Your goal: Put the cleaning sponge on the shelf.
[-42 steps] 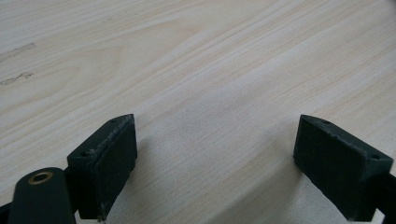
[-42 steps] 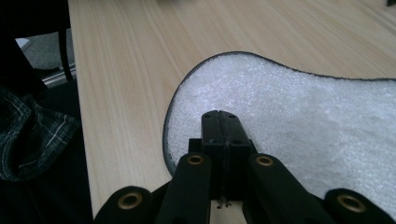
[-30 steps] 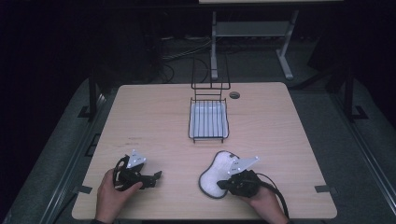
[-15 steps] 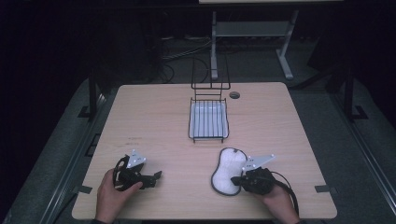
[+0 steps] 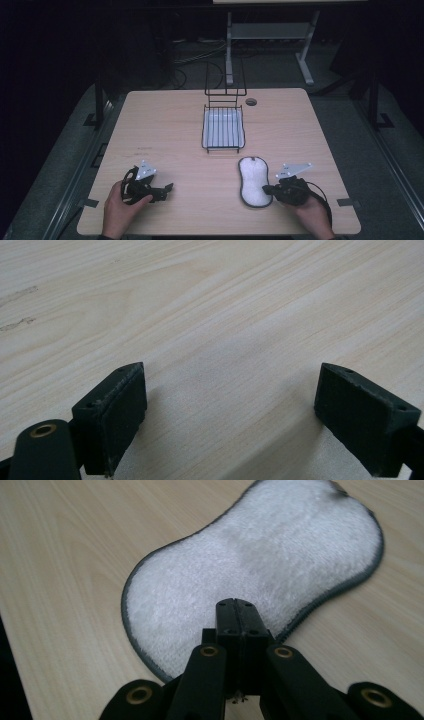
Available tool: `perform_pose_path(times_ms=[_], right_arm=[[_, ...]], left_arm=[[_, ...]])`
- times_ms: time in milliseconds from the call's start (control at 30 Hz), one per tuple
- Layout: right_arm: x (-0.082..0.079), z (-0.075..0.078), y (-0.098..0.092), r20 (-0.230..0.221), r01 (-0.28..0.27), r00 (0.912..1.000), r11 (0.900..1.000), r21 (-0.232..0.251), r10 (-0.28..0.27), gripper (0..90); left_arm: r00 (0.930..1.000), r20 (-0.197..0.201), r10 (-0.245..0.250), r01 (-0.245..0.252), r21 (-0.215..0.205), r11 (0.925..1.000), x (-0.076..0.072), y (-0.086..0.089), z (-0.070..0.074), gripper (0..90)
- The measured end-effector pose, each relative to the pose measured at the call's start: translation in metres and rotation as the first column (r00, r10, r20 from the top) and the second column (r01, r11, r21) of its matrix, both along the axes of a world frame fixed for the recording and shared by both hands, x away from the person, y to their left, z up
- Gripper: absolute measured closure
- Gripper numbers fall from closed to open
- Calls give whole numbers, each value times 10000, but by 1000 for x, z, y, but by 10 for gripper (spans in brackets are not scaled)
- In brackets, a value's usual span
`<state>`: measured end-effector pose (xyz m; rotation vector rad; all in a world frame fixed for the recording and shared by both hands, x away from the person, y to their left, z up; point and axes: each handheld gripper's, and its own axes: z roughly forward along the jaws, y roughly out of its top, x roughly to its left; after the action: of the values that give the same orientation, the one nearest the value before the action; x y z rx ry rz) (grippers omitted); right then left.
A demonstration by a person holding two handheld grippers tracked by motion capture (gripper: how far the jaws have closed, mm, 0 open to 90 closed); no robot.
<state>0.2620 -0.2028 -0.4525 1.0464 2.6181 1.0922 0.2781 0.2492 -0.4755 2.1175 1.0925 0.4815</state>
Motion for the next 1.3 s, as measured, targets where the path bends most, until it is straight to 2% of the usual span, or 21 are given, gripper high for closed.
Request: perform_pose_path(times_ms=[33, 400, 433, 867, 1000, 1067, 1133, 1167, 1267, 1300], right_arm=[[1, 0, -6, 36, 153, 9999, 9999, -57, -153, 898], [5, 1, -29, 51, 747, 9972, 9970, -208, -746, 898], [7, 1, -34, 19, 935, 9956, 9953, -253, -935, 898], [18, 2, -62, 200, 1769, 9842, 9825, -585, -1760, 897], [20, 1, -69, 105, 1915, 9815, 9803, -482, -1912, 895], [20, 2, -70, 114, 1863, 9825, 9817, -391, -1860, 863], [19, 5, -70, 156, 1902, 9816, 9817, -63, -1901, 787], [19, 5, -70, 156, 1902, 9816, 9817, -63, -1901, 787], [19, 9, -70, 201, 2023, 9790, 9790, 249, -2028, 641], [19, 10, -68, 152, 2053, 9784, 9776, 465, -2062, 520]], left_arm=[[10000, 0, 2, -2, 3, 10000, 0, 0, 0, 127], [10000, 0, 0, 0, 1, 10000, 0, 0, 0, 127], [10000, 1, 2, -2, 0, 10000, 0, 0, 0, 127], [10000, -1, 1, -1, 0, 10000, 0, 0, 0, 127], [10000, 0, 1, -1, 1, 10000, 0, 0, 0, 127], [10000, -1, 1, -1, -1, 10000, 0, 0, 0, 127], [10000, -1, 1, -1, 0, 10000, 0, 0, 0, 127], [10000, 1, 2, -2, 0, 10000, 0, 0, 0, 127], [10000, -2, -1, 1, 2, 10000, 0, 0, 0, 127], [10000, -1, 1, -1, 1, 10000, 0, 0, 0, 127]])
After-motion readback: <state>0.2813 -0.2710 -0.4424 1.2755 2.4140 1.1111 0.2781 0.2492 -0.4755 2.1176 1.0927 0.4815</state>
